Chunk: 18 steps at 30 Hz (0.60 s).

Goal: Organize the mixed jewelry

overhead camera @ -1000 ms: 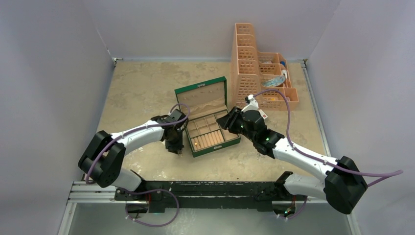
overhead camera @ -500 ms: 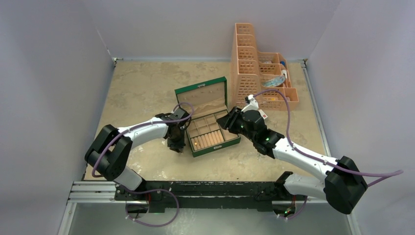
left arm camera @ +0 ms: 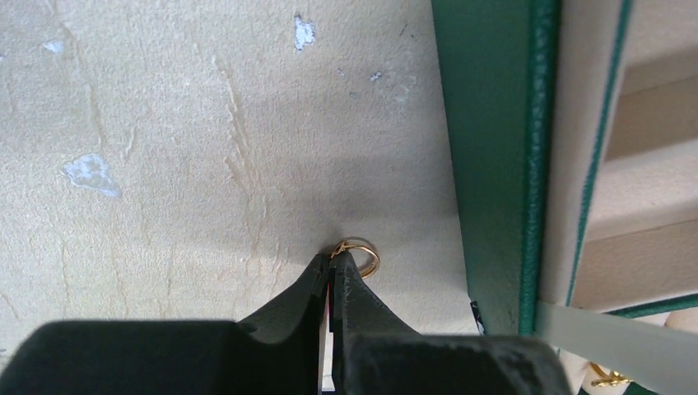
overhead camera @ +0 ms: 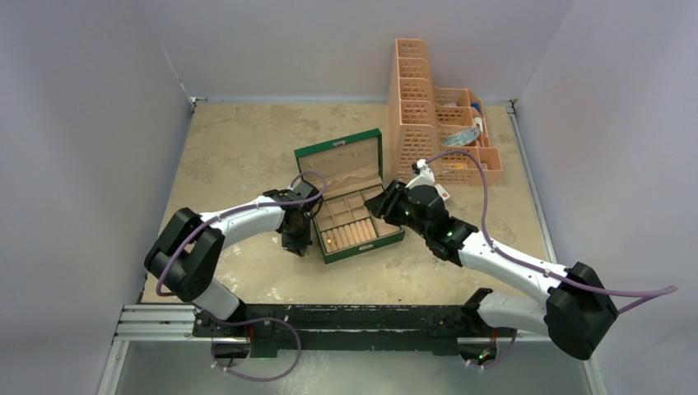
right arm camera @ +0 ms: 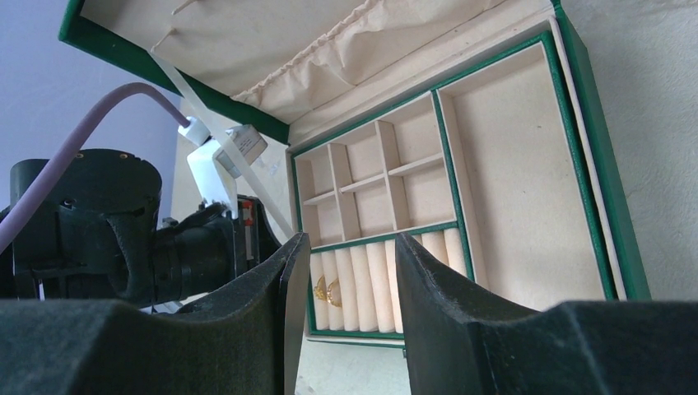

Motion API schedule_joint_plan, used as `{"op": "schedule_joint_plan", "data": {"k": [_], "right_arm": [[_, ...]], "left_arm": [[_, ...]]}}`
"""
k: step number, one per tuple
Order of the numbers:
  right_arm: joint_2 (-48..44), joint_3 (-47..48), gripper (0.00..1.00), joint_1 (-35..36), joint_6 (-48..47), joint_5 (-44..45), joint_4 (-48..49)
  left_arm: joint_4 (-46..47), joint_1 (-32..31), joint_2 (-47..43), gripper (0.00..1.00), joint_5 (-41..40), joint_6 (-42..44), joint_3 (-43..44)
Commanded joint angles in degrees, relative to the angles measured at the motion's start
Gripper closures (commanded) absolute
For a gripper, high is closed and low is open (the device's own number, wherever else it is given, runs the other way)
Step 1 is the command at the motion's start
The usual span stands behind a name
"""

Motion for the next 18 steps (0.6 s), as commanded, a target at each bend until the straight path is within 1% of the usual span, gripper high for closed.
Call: {"op": "schedule_joint_plan", "data": {"k": [1, 3, 4, 6, 10, 15, 18], "right_arm": [[-0.1, 0.66, 0.55, 0.36, 0.43, 0.89, 1.4], [-0.24, 0.63, 0.55, 0.4, 0.42, 1.06, 1.48], [-0.28, 0.63, 0.55, 0.33, 0.42, 1.08, 1.49], [-0.36, 0.55, 0.55, 0.41, 0.44, 1.15, 1.44], [-0.77, 0.49, 0.55, 0.34, 0.42, 1.32, 1.18], [-1.12, 0.21, 0.55, 0.38, 0.52, 1.42, 1.13], [-0.95, 0.44, 0.55, 0.31, 0.58, 1.41, 1.07]], "left_arm": [[-0.43, -0.16, -1.49, 0.97, -1.88, -4.01, 0.55], [-0.99, -0.16, -1.96, 0.85, -2.82, -4.43, 0.83], [-1.25, -0.12, -2.01, 0.81, -3.19, -4.44, 1.09], [-1.51, -0.17, -1.71, 0.78, -3.77, -4.06, 1.63], [-1.07, -0.17, -0.45, 0.78, -3.88, -3.0, 2.07], [0.5, -0.14, 1.49, 0.84, -3.9, 1.23, 3.01], [1.25, -0.11, 2.78, 0.86, -3.43, 3.85, 3.75]]}}
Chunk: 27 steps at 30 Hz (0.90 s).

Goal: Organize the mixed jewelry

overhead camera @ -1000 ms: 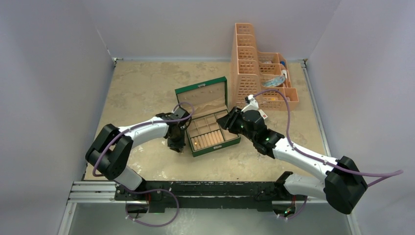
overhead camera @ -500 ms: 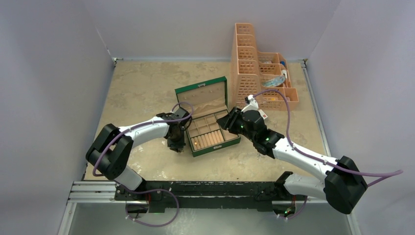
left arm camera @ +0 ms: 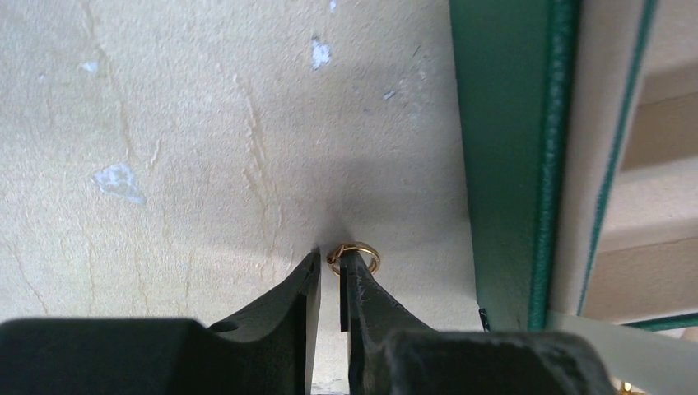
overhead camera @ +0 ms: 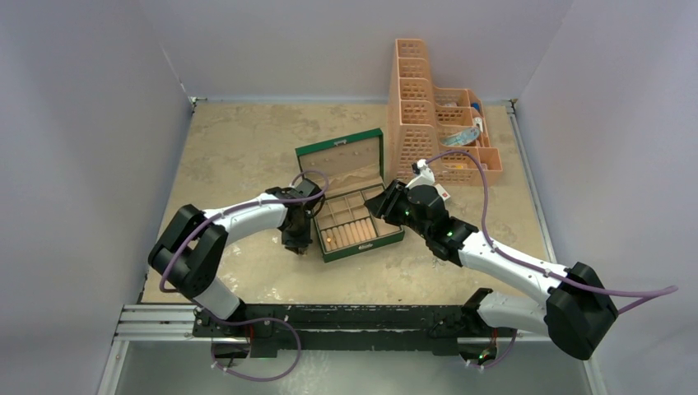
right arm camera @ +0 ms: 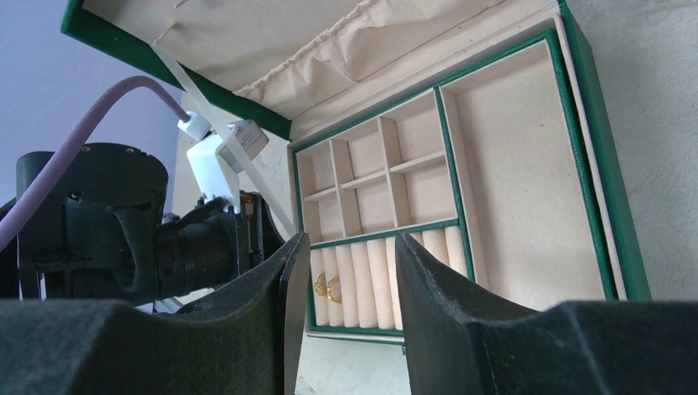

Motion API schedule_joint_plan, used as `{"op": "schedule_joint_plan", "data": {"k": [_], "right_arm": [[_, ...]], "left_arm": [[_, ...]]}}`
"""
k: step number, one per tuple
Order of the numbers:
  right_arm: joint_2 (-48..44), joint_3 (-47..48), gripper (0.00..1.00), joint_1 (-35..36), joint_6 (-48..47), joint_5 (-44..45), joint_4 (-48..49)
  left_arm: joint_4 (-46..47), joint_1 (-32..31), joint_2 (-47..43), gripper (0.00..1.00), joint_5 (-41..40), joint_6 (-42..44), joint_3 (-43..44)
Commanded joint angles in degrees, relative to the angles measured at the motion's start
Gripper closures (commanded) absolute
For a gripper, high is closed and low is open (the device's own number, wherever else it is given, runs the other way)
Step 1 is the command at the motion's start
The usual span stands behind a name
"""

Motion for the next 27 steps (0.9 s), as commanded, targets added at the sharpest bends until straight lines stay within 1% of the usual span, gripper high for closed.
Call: {"op": "schedule_joint_plan", "data": {"k": [1, 6, 8, 9, 10, 16, 19, 23, 27], "right_arm": [[-0.88, 0.58, 0.55, 0.34, 0.4, 1.34, 1.05], [-0.87, 0.88, 0.55, 0.36, 0.35, 1.42, 0.96], [-0.79, 0.9, 0.55, 0.33, 0.3, 1.37, 0.96], [-0.72, 0.97, 0.55, 0.36, 0.29, 1.37, 0.96], [-0.76, 1.04, 0.55, 0.36, 0.22, 1.41, 1.0], [-0.4, 1.31, 0.55, 0.38, -0.24, 1.42, 1.37], [0.1, 1.41, 0.54, 0.3, -1.39, 0.17, 2.55], [1.12, 1.2, 0.52, 0.48, -2.59, -4.23, 5.26], [2.23, 1.53, 0.48, 3.53, -3.09, -6.46, 8.07]], "left_arm": [[2.94, -0.13, 2.05, 0.86, -0.71, 4.91, 2.59], [4.27, -0.27, 1.59, 0.87, 0.34, 6.18, 1.84], [4.28, -0.26, 1.7, 0.92, 0.44, 6.19, 1.64], [4.3, -0.29, 1.76, 0.97, 0.42, 6.17, 1.54], [4.22, -0.29, 1.76, 1.0, 0.35, 6.1, 1.48], [1.71, -0.33, -0.72, 1.0, -0.51, 4.4, 1.51], [0.18, -0.38, -4.04, 1.0, -0.36, 2.83, 0.77], [-1.89, -0.33, -9.43, 1.0, 0.31, 0.98, -0.04], [-2.75, -0.4, -15.28, 1.0, 1.97, -0.4, 0.39]]}}
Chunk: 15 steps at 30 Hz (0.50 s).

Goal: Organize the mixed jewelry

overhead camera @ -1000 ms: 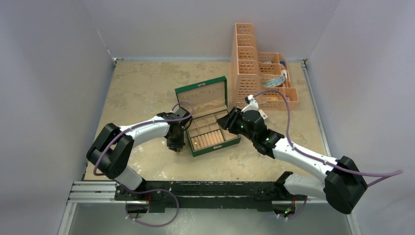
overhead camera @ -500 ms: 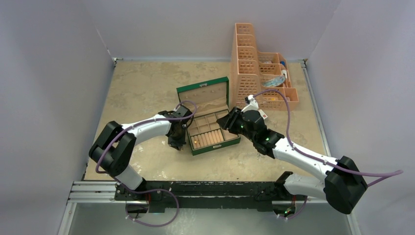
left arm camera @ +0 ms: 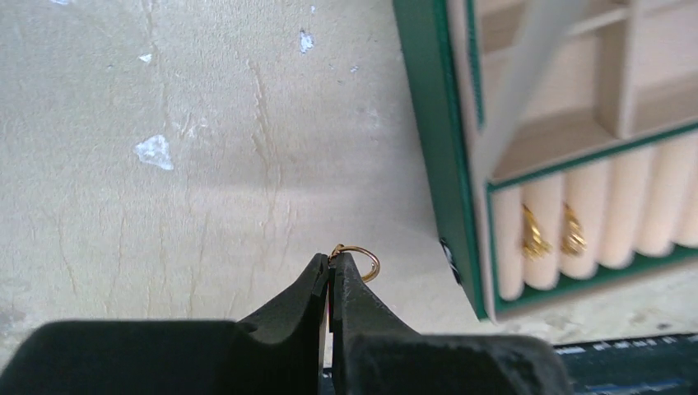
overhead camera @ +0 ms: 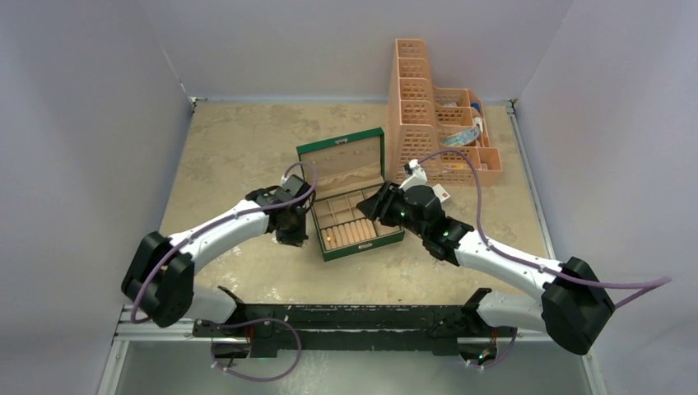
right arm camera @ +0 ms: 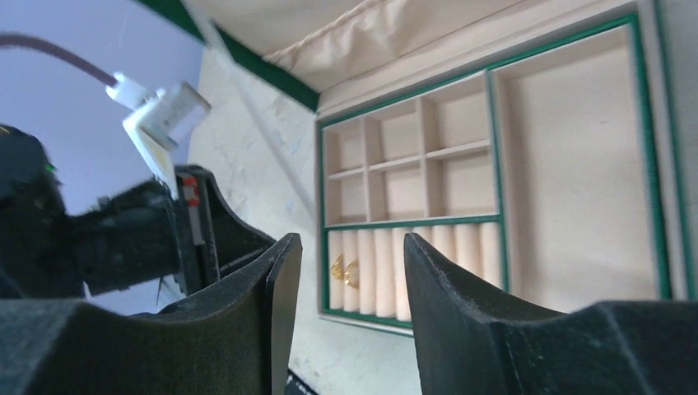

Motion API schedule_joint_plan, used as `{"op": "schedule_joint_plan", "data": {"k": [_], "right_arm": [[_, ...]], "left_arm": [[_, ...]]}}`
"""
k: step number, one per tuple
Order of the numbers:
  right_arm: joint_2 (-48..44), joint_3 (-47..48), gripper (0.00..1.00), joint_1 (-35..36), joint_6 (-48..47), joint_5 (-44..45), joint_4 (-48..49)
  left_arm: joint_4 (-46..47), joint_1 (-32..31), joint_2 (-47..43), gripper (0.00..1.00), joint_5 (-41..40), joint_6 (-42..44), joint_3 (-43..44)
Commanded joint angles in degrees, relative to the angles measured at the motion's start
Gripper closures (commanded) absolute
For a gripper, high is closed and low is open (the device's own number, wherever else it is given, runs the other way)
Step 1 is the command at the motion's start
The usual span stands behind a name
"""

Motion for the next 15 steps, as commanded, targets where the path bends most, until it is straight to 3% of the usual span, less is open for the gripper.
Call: {"op": "schedule_joint_plan", "data": {"k": [1, 8, 15], "right_arm": [[1.33, 1.9, 0.47, 4.01, -1.94, -3.47, 6.08], [6.8, 6.15, 0.38, 10.1, -2.63, -7.81, 10.32], [11.29, 11.26, 0.4, 13.17, -4.53, -7.9, 8.58]], "left_arm": [[-0.4, -0.35, -7.62, 1.0, 2.48, -2.65, 0.74], [9.86, -0.27, -16.81, 1.0, 12.01, -5.0, 0.85], [14.52, -0.29, -17.19, 1.0, 15.27, -6.96, 1.73]]}}
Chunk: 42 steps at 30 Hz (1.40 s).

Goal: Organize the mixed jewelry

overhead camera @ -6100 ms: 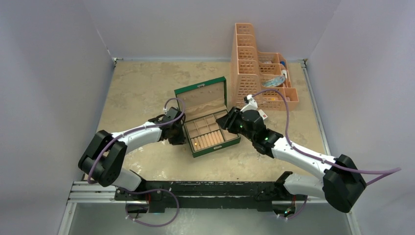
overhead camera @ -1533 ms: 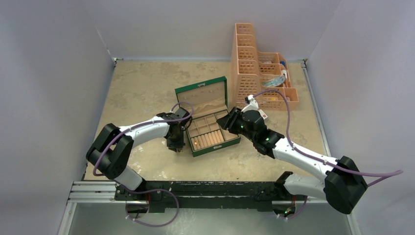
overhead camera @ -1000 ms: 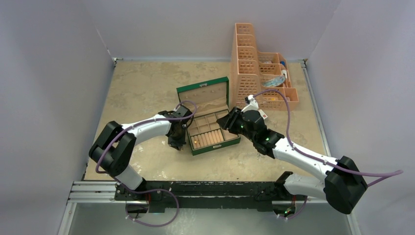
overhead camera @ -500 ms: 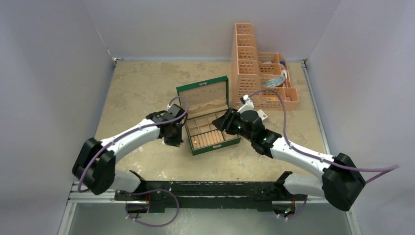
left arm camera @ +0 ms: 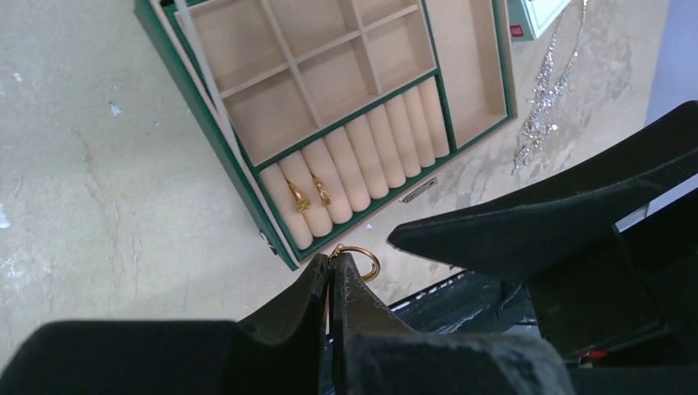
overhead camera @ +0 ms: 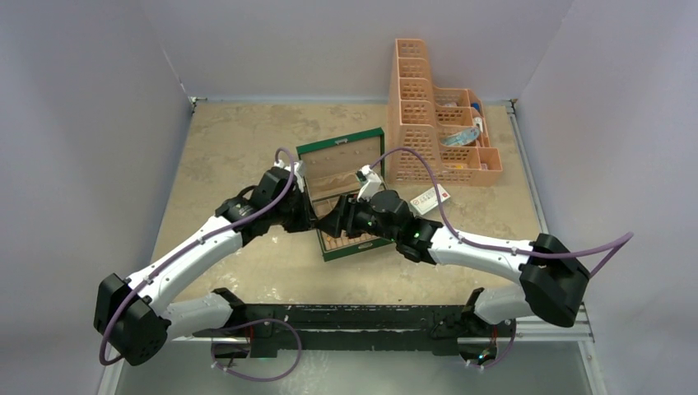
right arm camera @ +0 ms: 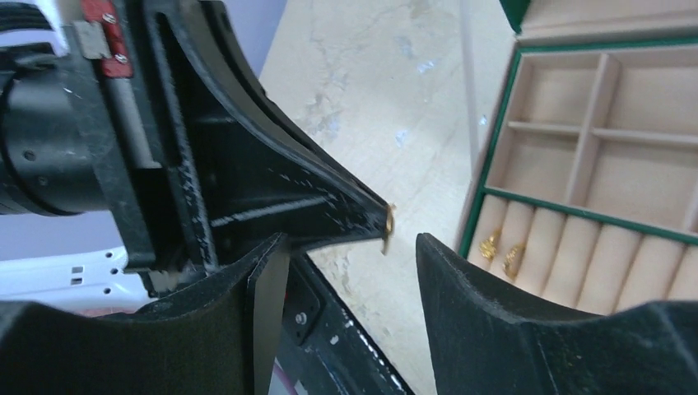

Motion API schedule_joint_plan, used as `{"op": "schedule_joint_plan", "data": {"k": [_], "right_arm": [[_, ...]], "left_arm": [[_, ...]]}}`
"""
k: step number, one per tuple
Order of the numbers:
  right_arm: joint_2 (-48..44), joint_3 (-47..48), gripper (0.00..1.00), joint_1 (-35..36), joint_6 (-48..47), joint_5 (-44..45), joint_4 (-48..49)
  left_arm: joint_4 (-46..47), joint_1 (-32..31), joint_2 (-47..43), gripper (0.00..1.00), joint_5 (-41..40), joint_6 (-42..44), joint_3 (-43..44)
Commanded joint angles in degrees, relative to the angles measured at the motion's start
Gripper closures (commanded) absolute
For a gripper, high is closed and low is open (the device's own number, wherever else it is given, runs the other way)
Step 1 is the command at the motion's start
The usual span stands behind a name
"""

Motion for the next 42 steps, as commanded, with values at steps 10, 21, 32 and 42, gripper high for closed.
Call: {"op": "schedule_joint_plan", "data": {"k": [10, 21, 32, 42], "right_arm": [[0.36, 3.9, 0.55, 1.29, -1.36, 4.74, -0.4], [1.43, 4.94, 0.74, 1.27, -1.19, 8.46, -4.72], [1.19, 3.29, 1.0, 1.25, -0.05, 1.49, -0.23], [-5.62, 1.74, 1.0, 0.9, -4.01, 4.96, 0.77]], "left_arm": [[5.35, -0.32, -0.06, 1.0, 4.12, -2.25, 1.58], [3.48, -0.27, -0.46, 1.0, 2.13, -3.21, 2.22], [4.07, -0.27, -0.74, 1.0, 3.56, -4.13, 2.41], [10.13, -0.18, -13.41, 0.57, -0.7, -5.36, -2.43]]}}
